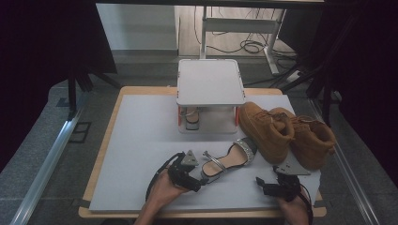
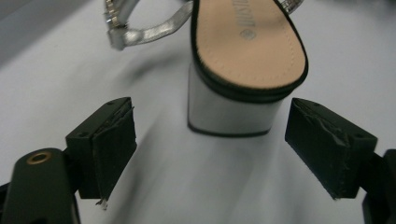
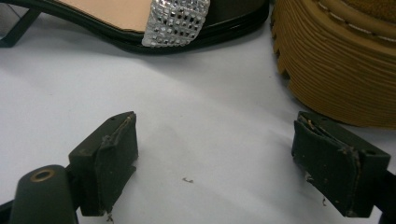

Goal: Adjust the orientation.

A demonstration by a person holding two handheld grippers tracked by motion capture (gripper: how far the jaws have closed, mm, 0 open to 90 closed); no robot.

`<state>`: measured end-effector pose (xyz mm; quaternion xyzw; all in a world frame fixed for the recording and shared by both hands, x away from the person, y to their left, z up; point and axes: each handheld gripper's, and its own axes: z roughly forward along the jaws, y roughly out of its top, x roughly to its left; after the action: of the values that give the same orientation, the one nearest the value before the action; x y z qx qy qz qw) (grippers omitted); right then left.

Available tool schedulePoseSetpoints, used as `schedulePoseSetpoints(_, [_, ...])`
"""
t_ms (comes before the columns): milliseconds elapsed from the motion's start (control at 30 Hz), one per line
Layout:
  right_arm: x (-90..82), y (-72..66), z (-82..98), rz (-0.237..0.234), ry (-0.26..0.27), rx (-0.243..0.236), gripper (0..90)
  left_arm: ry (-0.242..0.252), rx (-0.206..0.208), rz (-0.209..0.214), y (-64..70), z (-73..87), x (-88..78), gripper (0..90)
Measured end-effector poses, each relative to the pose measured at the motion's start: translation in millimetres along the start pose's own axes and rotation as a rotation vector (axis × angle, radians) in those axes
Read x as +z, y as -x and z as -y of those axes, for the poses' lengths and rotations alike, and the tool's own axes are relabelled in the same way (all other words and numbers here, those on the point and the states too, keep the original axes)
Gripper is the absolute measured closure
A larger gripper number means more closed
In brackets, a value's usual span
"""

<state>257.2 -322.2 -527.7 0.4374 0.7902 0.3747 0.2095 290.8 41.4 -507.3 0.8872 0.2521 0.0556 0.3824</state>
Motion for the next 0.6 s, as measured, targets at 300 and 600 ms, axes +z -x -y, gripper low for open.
schedulePoseSetpoints(300, [0.0,0.0,0.0,0.0,0.0,0.0,14.6,0.001,0.019,0.026,4.3,-11.3,15.4,21.5])
schedulePoseSetpoints(600, [0.0,0.0,0.1,0.0,0.0,0.0,14.6,-0.003,0.014,0.029,6.7,-20.4,29.4,26.2])
